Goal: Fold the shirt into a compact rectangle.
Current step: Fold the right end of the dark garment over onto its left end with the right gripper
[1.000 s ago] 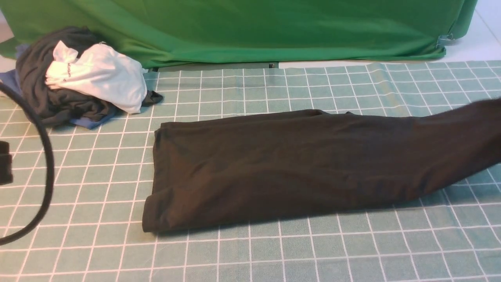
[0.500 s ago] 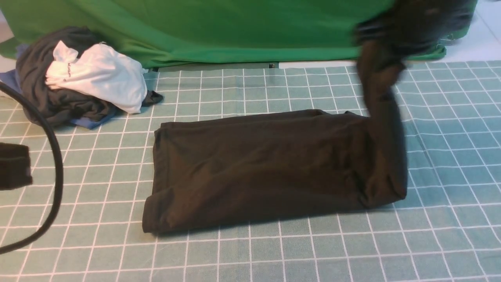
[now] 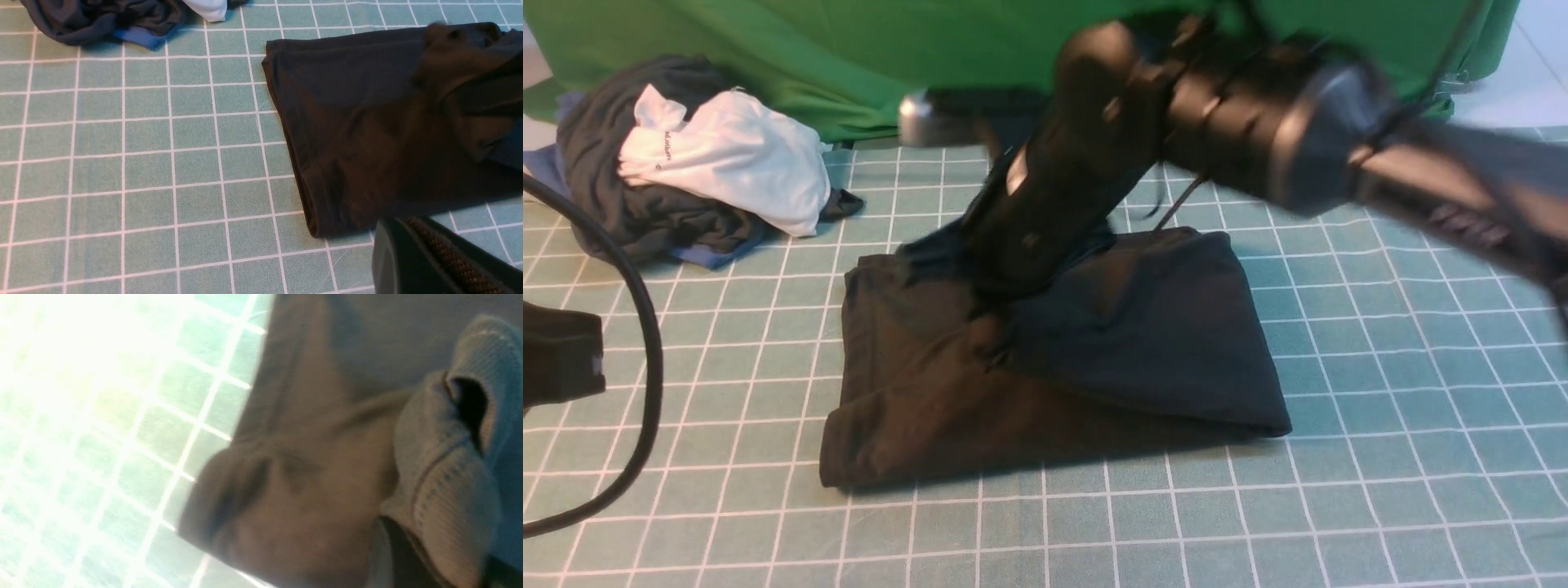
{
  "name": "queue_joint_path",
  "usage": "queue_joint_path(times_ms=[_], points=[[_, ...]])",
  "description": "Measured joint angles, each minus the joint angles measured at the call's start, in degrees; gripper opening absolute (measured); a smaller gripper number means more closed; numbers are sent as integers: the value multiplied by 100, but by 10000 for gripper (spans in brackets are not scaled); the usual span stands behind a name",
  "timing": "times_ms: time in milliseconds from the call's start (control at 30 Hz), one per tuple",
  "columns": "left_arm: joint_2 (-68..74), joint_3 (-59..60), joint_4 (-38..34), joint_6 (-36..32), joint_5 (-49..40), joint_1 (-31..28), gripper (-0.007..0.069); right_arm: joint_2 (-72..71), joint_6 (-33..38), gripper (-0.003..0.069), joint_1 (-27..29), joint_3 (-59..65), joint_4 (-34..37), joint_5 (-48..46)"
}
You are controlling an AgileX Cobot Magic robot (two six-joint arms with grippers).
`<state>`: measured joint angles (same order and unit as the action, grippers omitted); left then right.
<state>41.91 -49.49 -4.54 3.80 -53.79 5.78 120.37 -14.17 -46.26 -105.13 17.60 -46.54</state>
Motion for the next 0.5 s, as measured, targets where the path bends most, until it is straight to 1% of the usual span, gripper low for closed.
queue_joint_path(times_ms=[33, 67, 100, 133, 167, 233, 300, 333, 433, 467, 500], points=[[0, 0, 0, -15, 0, 0, 13, 93, -10, 72, -57, 0, 76, 142], [0, 0, 0, -42, 0, 0, 13, 196, -19, 111, -123, 0, 182, 283], [0, 0, 0, -42, 0, 0, 13, 196, -19, 120, -133, 0, 200, 308], [0, 0, 0, -75, 0, 0, 13, 333, -23, 200, -221, 0, 342, 497], [0, 0, 0, -83, 0, 0, 13, 385, -23, 249, -261, 0, 407, 546], [0, 0, 0, -87, 0, 0, 13, 485, -32, 372, -367, 0, 502, 690], [0, 0, 0, -99, 0, 0, 13, 518, 31, 466, -430, 0, 542, 730], [5, 0, 0, -102, 0, 0, 13, 518, 122, 495, -448, -23, 554, 672], [5, 0, 0, -102, 0, 0, 13, 473, 421, 517, -446, -180, 543, 434], [5, 0, 0, -102, 0, 0, 13, 378, 697, 499, -404, -386, 399, 97], [5, 0, -7, -102, -6, 0, 13, 321, 773, 476, -378, -487, 217, -80]])
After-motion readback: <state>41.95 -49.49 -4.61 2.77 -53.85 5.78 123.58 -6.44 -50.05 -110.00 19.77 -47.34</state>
